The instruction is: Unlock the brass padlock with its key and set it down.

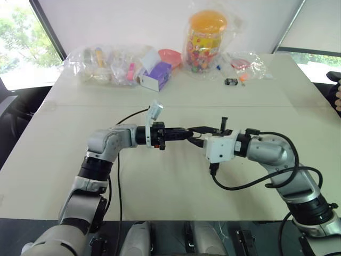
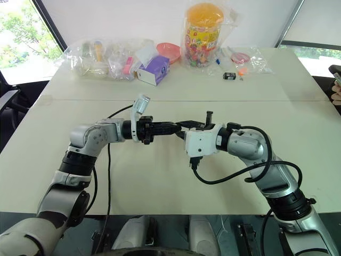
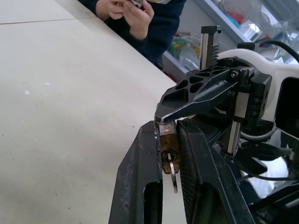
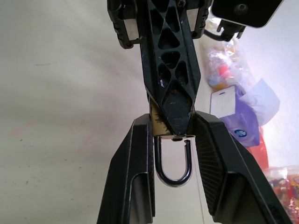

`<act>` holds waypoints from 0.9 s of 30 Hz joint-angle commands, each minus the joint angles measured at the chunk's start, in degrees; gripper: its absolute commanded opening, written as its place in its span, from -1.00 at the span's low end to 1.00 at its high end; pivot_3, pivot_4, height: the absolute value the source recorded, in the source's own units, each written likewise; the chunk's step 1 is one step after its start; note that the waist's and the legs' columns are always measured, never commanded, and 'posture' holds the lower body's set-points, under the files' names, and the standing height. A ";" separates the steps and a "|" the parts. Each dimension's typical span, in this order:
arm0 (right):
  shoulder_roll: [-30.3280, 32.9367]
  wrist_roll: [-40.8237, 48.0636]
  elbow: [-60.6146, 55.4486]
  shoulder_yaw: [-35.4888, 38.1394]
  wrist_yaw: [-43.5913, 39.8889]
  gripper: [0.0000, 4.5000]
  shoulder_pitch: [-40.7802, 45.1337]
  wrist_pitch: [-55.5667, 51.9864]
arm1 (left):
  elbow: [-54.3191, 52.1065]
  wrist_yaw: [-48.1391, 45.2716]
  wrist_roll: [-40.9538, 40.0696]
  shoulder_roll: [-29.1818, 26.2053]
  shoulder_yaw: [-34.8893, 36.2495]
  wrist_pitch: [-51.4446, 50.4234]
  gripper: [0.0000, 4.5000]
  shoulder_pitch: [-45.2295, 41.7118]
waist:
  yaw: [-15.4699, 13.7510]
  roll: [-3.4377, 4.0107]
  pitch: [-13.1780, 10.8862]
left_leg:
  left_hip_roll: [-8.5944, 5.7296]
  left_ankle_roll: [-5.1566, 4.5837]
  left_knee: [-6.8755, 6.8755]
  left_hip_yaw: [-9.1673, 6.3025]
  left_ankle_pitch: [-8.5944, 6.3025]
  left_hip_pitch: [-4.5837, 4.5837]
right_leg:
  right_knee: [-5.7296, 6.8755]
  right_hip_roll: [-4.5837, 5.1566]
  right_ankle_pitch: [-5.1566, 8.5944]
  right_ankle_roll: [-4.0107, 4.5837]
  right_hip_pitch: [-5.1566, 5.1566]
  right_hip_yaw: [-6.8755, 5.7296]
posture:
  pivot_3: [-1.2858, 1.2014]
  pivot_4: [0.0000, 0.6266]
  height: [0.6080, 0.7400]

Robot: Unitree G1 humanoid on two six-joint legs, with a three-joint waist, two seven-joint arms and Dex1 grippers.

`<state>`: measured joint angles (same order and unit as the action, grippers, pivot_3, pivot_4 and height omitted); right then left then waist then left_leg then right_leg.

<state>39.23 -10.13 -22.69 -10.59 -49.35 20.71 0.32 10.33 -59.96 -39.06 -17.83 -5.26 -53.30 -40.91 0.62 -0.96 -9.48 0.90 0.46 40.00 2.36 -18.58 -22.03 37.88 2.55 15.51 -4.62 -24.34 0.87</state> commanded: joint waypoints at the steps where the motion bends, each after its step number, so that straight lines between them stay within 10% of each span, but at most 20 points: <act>1: 0.09 0.82 -2.15 0.47 0.27 -0.71 0.93 0.99 | -0.82 0.19 0.29 -1.02 1.16 0.58 -0.97 -0.77 | -0.02 0.00 0.00 | 0.00 0.00 0.00 0.00 0.00 0.00 | 0.00 0.00 0.00 0.00 0.00 0.00 | 0.03 -0.52 0.92; 10: 0.54 1.26 -1.24 0.22 -0.36 -0.71 0.89 1.17 | -1.84 0.07 0.23 -2.25 0.81 0.30 -0.97 -0.44 | -0.01 0.00 0.00 | 0.00 0.00 0.00 0.00 0.00 0.00 | 0.00 0.00 0.00 0.00 0.00 0.00 | 0.03 -0.52 0.92; 18: 3.59 5.26 -2.56 3.46 -3.59 0.98 -1.65 -6.72 | -3.71 -2.08 2.04 -4.06 -1.53 2.45 -1.00 0.96 | -0.17 0.00 0.00 | 0.00 -0.01 0.00 -0.02 0.00 -0.02 | 0.00 0.01 0.00 0.00 0.00 -0.01 | 0.03 -0.52 0.92; 22: 3.95 14.54 -6.88 9.01 -4.84 0.85 -2.88 -17.26 | -2.53 -3.24 3.34 -4.76 -1.82 4.33 -1.00 0.63 | -0.15 -0.01 -0.01 | -0.02 -0.06 0.03 -0.02 -0.03 -0.06 | -0.01 0.02 0.00 0.00 0.00 -0.01 | 0.03 -0.52 0.92; 27: 1.29 19.71 -9.39 9.93 -1.91 -0.15 0.52 -25.89 | -1.77 -4.17 3.71 -4.45 -2.21 4.74 -1.00 -0.17 | 0.13 -0.01 0.00 | 0.04 -0.07 0.01 -0.07 -0.04 -0.03 | 0.00 0.02 0.00 0.00 -0.01 -0.01 | 0.03 -0.52 0.92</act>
<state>41.30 7.59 -29.67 -1.70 -52.71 19.63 -23.15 9.02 -63.30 -35.45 -22.31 -7.79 -49.49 -39.67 0.76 -0.97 -9.48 0.94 0.39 40.02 2.28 -18.62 -22.07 37.89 2.56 15.51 -4.62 -24.35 0.85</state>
